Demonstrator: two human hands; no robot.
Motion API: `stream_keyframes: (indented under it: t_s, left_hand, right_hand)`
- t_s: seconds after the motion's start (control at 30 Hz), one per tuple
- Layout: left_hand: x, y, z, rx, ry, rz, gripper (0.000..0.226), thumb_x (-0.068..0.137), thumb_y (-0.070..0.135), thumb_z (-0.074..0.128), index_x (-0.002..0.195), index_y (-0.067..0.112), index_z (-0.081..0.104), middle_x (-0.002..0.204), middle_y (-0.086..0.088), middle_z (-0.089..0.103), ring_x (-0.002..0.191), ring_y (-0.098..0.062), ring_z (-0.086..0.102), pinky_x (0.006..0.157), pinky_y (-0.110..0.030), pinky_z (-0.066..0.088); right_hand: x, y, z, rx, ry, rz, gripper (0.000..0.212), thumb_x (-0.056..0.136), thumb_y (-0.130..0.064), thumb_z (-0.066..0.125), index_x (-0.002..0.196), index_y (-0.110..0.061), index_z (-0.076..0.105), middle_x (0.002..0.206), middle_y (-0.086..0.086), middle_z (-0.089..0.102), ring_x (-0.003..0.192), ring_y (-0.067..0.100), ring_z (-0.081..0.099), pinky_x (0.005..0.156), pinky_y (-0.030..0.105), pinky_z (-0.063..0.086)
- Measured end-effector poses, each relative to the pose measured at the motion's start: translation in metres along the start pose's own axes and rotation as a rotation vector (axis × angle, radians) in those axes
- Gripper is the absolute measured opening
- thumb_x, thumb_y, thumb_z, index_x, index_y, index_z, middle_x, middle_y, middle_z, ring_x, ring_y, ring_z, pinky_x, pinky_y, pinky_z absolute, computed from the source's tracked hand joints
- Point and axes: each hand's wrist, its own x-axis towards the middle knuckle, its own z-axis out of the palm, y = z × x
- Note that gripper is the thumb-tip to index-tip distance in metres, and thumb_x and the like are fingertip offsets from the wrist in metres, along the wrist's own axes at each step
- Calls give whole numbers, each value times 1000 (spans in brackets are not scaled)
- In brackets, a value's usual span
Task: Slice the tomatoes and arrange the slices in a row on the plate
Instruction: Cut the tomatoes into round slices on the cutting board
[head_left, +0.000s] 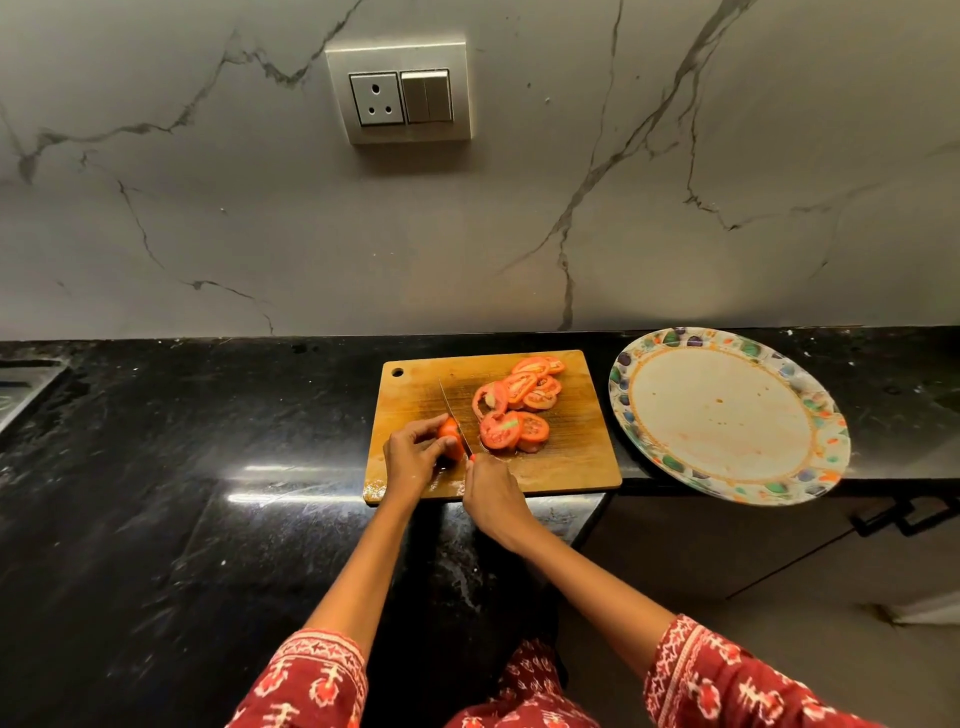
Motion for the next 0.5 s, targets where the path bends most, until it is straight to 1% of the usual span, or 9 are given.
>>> stream_keyframes:
  t_s: [0.03, 0.1, 0.17, 0.27, 0.37, 0.43, 0.5]
  left_hand:
    - [0, -1, 1, -4, 6, -3, 37, 75, -1, 71, 111, 0, 64, 113, -15, 64, 105, -19, 59, 82, -18, 48]
    - [-1, -1, 1, -12, 14, -16, 38, 74, 0, 72, 111, 0, 64, 113, -17, 65, 105, -22, 60, 87, -26, 50]
    - [0, -1, 0, -13, 21, -26, 38, 75, 0, 72, 112, -1, 64, 113, -17, 65, 105, -22, 60, 89, -30, 50]
    - [1, 1, 0, -1, 24, -26, 37, 75, 1, 72, 111, -1, 64, 113, -16, 65, 104, -18, 59, 90, -29, 48]
    - [1, 1, 0, 13, 17, -12, 36, 74, 1, 72, 109, 1, 65, 111, -15, 66, 101, -16, 59, 88, -25, 48]
    - [1, -1, 0, 21, 16, -8, 36, 73, 3, 73, 109, 3, 66, 111, -15, 66, 104, -20, 60, 90, -29, 49]
    - [1, -1, 0, 26, 27, -8, 36, 73, 5, 74, 108, 3, 66, 110, -15, 67, 105, -23, 61, 92, -33, 50]
  right_hand:
    - [0, -1, -1, 0, 3, 6, 30, 101, -19, 29, 106, 0, 51, 107, 22, 59, 101, 37, 57, 75, 37, 41]
    - [2, -3, -1, 4, 9, 11, 30, 101, -18, 28, 108, 1, 50, 108, 22, 59, 101, 37, 57, 71, 35, 37]
    - [4, -6, -2, 1, 9, 6, 31, 101, -18, 28, 110, 2, 50, 108, 23, 60, 102, 38, 56, 69, 33, 35]
    - [8, -9, -2, -7, 12, 9, 31, 102, -18, 28, 112, 2, 49, 109, 24, 59, 104, 39, 56, 70, 33, 34]
    - [6, -5, 0, -8, 12, 14, 31, 101, -18, 27, 110, 1, 50, 107, 23, 59, 101, 38, 57, 72, 36, 39]
    - [2, -2, 2, -8, 3, 17, 32, 101, -19, 27, 108, 0, 50, 107, 22, 59, 101, 38, 56, 77, 39, 43]
    - [-1, -2, 3, -2, -9, 22, 32, 102, -20, 26, 108, 1, 50, 108, 23, 58, 102, 38, 56, 79, 40, 43]
